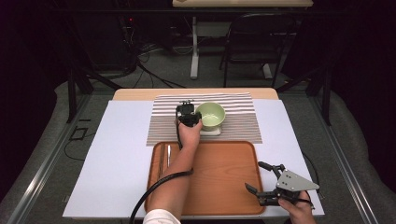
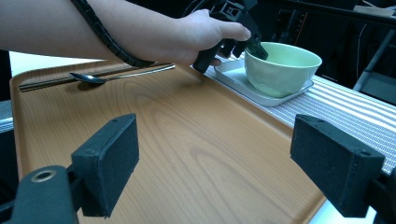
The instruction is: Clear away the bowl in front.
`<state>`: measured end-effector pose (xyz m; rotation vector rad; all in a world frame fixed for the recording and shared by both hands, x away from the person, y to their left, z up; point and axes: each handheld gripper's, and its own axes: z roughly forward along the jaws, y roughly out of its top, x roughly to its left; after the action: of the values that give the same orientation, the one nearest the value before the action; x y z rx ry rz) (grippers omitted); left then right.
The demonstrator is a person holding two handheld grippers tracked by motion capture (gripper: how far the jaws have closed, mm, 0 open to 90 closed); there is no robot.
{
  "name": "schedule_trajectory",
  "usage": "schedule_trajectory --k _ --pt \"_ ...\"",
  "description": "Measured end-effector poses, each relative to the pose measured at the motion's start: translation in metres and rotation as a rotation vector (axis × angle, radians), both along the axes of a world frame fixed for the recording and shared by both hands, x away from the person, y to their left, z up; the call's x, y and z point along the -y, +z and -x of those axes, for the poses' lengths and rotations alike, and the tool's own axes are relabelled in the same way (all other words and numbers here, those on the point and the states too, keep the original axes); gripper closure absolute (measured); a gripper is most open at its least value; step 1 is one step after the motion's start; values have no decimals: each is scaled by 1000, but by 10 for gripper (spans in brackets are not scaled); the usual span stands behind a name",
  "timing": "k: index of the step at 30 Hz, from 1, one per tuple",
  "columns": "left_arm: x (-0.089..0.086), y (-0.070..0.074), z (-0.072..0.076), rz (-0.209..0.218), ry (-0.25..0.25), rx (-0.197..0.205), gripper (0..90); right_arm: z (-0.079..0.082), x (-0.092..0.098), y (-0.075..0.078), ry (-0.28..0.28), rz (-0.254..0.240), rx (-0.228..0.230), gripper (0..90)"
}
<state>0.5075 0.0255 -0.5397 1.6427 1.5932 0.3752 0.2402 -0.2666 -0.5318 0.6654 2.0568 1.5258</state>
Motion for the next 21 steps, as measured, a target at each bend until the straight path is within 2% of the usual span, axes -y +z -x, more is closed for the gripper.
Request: schedule_trajectory --k 10,21 --pt "-1 1 0 11 6 -6 819 0 0 0 0 3 2 149" --pt "-8 4 0 86 18 -54 818 0 0 0 2 8 4 149"
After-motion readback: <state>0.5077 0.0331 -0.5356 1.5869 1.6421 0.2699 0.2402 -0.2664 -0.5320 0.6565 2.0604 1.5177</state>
